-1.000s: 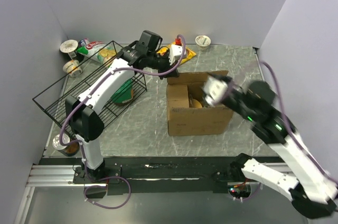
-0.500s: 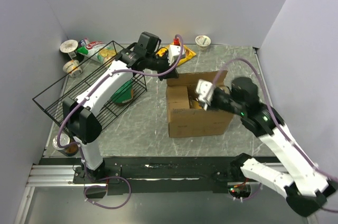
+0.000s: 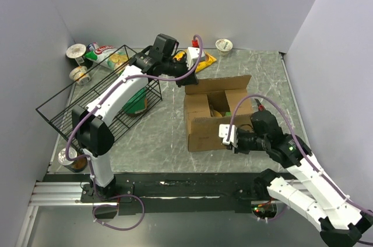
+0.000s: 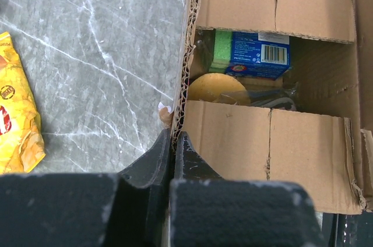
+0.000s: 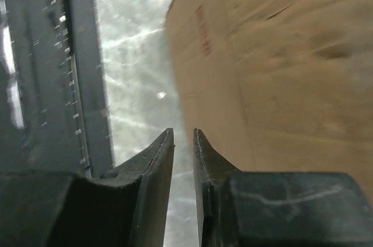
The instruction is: Unpack the express box
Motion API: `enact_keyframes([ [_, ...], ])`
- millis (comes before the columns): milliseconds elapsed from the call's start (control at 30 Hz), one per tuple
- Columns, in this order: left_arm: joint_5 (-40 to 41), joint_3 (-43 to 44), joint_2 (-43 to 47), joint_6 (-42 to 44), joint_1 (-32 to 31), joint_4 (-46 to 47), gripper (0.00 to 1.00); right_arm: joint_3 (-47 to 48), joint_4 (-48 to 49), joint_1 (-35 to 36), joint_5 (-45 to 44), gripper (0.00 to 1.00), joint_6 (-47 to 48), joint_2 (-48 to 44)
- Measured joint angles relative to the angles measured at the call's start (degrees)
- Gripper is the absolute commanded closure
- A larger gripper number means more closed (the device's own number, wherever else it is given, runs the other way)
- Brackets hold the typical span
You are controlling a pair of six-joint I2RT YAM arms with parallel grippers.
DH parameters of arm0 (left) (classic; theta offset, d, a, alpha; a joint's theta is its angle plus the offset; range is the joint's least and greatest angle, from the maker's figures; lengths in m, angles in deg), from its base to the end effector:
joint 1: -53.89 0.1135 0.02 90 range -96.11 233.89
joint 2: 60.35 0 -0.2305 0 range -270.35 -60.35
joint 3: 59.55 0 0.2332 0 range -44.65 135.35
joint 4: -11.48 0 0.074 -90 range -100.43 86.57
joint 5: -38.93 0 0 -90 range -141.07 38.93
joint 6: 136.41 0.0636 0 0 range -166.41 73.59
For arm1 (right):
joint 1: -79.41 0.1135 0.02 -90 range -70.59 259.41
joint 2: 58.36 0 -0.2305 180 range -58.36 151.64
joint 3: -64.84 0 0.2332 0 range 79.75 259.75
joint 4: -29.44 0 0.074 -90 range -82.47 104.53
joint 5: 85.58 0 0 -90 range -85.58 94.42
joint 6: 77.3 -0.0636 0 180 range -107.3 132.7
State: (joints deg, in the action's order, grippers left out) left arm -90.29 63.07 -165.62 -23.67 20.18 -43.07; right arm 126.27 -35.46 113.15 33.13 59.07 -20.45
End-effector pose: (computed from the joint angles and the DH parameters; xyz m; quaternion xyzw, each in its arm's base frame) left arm 0.3117 -0.2563 0.3309 0.5305 0.6729 -0.3393 0.3882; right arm 0.1072 0.1084 0.2624 -0.6463 0.6101 0.1807 0.4213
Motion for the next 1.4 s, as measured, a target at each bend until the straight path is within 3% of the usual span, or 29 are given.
enact_keyframes([
  [200, -0.57, 0.0, 0.0, 0.15, 0.04, -0.07, 0.99, 10.38, -1.44, -0.48, 0.52, 0.8, -2.01, 1.05],
  [333, -1.03, 0.0, 0.0, 0.26, 0.11, -0.13, 0.99, 20.72, 5.38, -0.61, 1.18, 0.85, -3.54, 4.07],
  [467, -1.11, 0.0, 0.0, 0.28, 0.11, -0.13, 0.99, 20.28, 13.18, -0.72, -2.08, 0.92, -5.27, 7.78],
  [567, -1.11, 0.0, 0.0, 0.33, 0.11, -0.13, 0.99, 17.57, 18.75, -5.25, -2.43, 0.93, -8.59, 14.23],
  [767, -1.09, 0.0, 0.0, 0.31, 0.11, -0.11, 0.99, 17.38, 20.59, -9.99, -1.33, 0.92, -10.43, 25.88],
  [933, -0.83, 0.0, 0.0, 0.44, 0.09, -0.07, 0.99, 16.22, 15.21, -8.68, 2.4, 0.91, -5.6, 21.31],
  [1200, -0.87, 0.87, -0.81, 0.02, 0.09, 0.02, 0.99, 0.94, 9.53, 0.81, 2.1, 0.86, -1.75, 3.43],
  [1400, -1.07, 1.07, -1.2, 0.0, -0.02, 0.79, 0.99, -6.01, 15.74, 1.14, -0.9, 0.77, -3.21, 0.81],
])
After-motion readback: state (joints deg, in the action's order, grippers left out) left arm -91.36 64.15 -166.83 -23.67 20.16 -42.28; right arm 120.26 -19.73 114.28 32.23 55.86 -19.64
